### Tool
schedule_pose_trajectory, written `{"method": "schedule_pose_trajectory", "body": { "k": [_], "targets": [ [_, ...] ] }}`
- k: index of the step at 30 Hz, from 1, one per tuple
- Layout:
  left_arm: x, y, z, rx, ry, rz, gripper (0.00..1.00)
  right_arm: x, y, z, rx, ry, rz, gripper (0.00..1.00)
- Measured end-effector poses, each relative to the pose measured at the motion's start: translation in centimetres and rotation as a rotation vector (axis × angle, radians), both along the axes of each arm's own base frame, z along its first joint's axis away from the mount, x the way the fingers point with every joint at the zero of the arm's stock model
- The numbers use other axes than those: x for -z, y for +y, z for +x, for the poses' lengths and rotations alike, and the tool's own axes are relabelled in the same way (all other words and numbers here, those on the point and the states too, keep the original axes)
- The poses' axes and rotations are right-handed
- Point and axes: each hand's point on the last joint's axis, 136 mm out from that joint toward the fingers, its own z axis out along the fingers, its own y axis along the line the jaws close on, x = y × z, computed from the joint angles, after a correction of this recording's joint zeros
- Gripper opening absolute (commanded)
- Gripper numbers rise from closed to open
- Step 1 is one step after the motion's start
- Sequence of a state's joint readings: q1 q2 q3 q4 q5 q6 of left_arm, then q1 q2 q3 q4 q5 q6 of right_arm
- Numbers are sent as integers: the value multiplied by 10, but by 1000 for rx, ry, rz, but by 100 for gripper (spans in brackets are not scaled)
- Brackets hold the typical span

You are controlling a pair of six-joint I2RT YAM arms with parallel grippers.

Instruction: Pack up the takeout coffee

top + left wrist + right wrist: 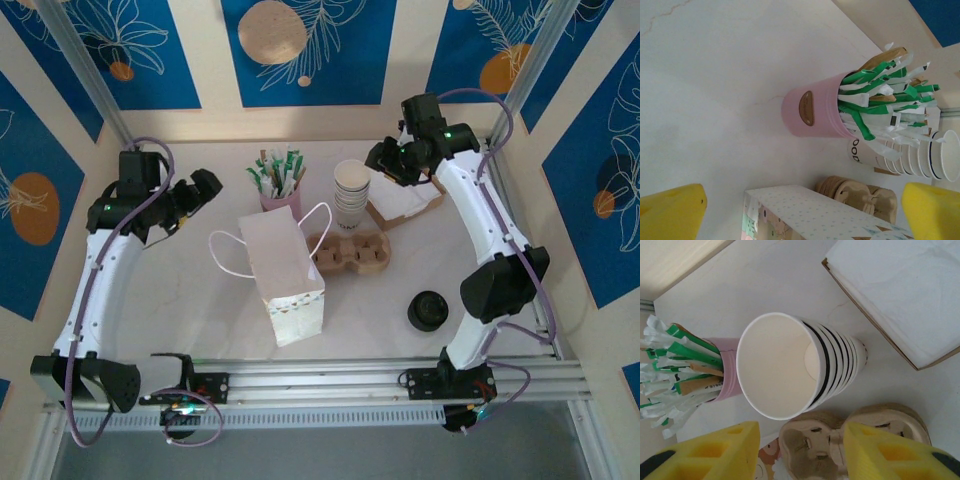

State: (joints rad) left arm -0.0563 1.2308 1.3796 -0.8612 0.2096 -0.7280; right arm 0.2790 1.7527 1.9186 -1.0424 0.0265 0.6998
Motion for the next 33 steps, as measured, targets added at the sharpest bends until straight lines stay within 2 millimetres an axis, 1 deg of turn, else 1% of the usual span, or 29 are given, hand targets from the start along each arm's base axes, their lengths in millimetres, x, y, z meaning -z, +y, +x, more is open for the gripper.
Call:
{"method": "schedule_pose_trajectory", "body": {
  "k": [4, 6, 9, 11, 12, 15, 18, 25, 33],
  "targets": [
    [-1, 9, -2, -53, 15, 22, 98, 13, 7, 4, -9, 27, -20, 42],
    [1, 14, -4, -81, 26, 38, 98, 22, 13, 5, -20, 47, -34, 41],
    [1, 16, -5, -101, 32, 37, 95, 32, 20, 8, -32, 68, -49, 41],
    [2, 17, -6, -106, 35, 39, 94, 37, 24, 10, -38, 75, -58, 41],
    [3, 17, -6, -107, 41, 40, 92, 39, 25, 11, -39, 77, -64, 39],
    [6, 19, -9, -110, 57, 47, 91, 40, 27, 15, -36, 70, -87, 38],
    [8, 19, -12, -111, 71, 49, 91, 39, 26, 20, -24, 57, -113, 38],
    [12, 20, -14, -116, 86, 56, 91, 41, 15, 20, -2, 53, -178, 38],
    [16, 21, -17, -123, 99, 55, 90, 48, 10, 20, 6, 64, -222, 33]
  ]
}}
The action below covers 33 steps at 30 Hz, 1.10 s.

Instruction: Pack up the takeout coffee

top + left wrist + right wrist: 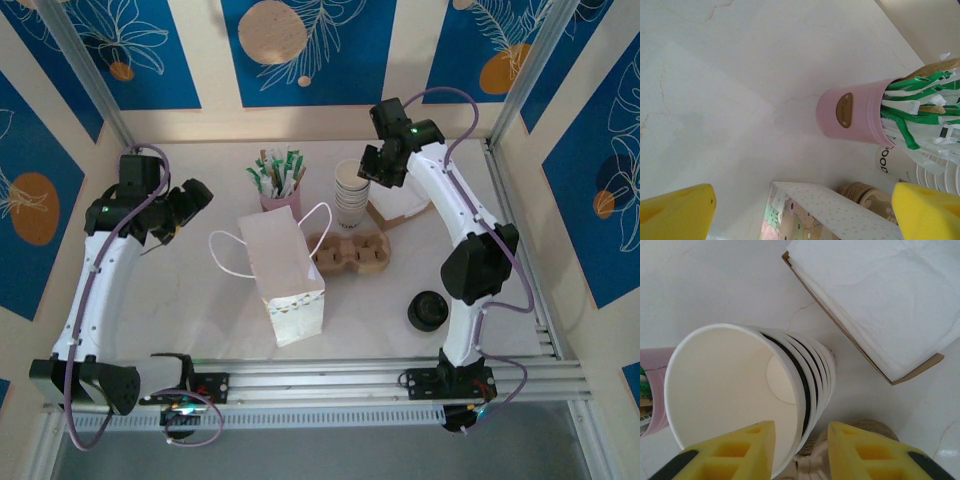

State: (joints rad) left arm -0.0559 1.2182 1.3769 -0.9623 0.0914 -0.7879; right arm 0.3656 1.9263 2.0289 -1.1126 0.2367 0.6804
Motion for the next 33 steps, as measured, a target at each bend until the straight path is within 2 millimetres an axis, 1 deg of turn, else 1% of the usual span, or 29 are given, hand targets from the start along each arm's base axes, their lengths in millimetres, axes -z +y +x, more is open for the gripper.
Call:
{"method": "schedule_pose_trajectory", "body": {
  "k": [7, 8, 11, 13, 33],
  "targets": [
    [2, 0, -1, -3, 7, -2, 90, 6, 2, 3, -2, 11, -3, 26],
    [2, 0, -1, -6, 7, -4, 90, 4, 2, 5, -2, 6, 0, 24],
    [3, 0, -1, -9, 10, -7, 89, 0, 5, 9, -4, -7, 7, 22],
    [4, 0, -1, -12, 12, -9, 89, -2, 5, 11, -8, -14, 7, 18],
    [5, 0, 0, -14, 9, -11, 89, -1, 5, 11, -18, -14, -4, 16]
  ]
}}
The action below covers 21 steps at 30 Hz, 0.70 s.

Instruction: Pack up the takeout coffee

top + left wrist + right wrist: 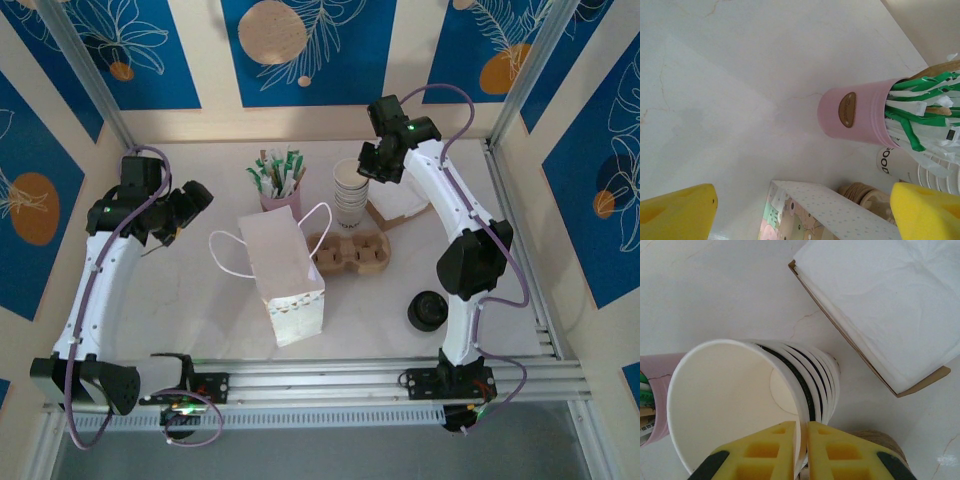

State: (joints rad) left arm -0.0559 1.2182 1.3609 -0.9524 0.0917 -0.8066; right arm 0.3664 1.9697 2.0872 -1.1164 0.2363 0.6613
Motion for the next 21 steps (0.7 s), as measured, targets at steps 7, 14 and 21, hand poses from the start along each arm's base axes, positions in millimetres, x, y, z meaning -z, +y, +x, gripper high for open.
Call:
{"method": "schedule_pose_trajectory", "body": {
  "k": [7, 14, 21],
  "targets": [
    [0, 0, 0, 0, -2, 0, 89, 5, 0, 1, 0, 9, -4, 17],
    [-2, 0, -1, 0, -7, 0, 89, 5, 1, 2, -6, 9, -8, 11],
    [-9, 3, -4, -9, -33, 10, 89, -10, 0, 4, -4, -16, 3, 7]
  ]
}}
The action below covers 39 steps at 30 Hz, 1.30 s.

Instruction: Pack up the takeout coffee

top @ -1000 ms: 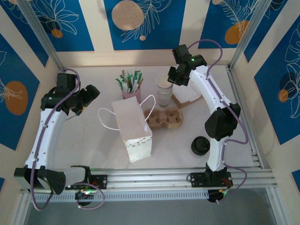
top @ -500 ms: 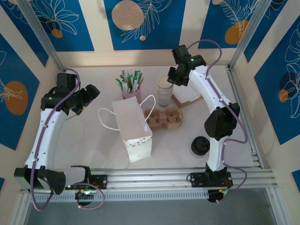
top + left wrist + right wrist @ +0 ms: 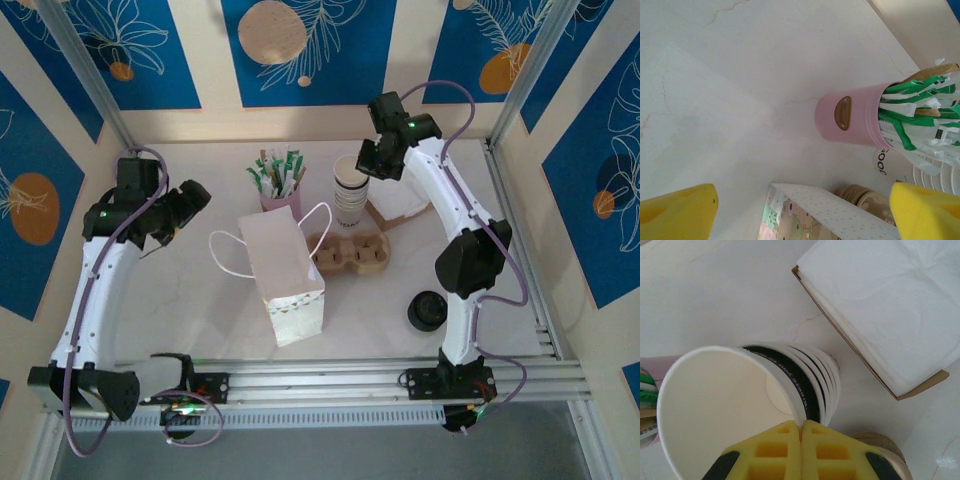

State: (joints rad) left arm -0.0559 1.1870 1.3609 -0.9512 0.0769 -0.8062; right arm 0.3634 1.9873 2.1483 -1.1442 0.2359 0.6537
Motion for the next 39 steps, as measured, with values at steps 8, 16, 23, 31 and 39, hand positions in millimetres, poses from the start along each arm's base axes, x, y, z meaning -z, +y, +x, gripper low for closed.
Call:
{"method": "schedule_pose_trajectory", "body": {
  "k": [8, 16, 23, 31, 39],
  "targets": [
    [0, 2, -3, -6, 5, 9, 89, -27, -1, 4, 5, -53, 27, 5],
    [-5, 5, -10, -14, -2, 23, 89, -56, -5, -1, 1, -95, 82, 0],
    [-5, 5, -17, -14, 11, 23, 89, -111, -19, -24, 4, -205, 144, 0],
    [-13, 5, -30, -3, 5, 22, 89, -159, -31, -76, -14, -302, 188, 0],
    [-23, 7, -47, 59, -33, 86, 91, -159, -55, -137, 8, -312, 172, 0]
  ]
}}
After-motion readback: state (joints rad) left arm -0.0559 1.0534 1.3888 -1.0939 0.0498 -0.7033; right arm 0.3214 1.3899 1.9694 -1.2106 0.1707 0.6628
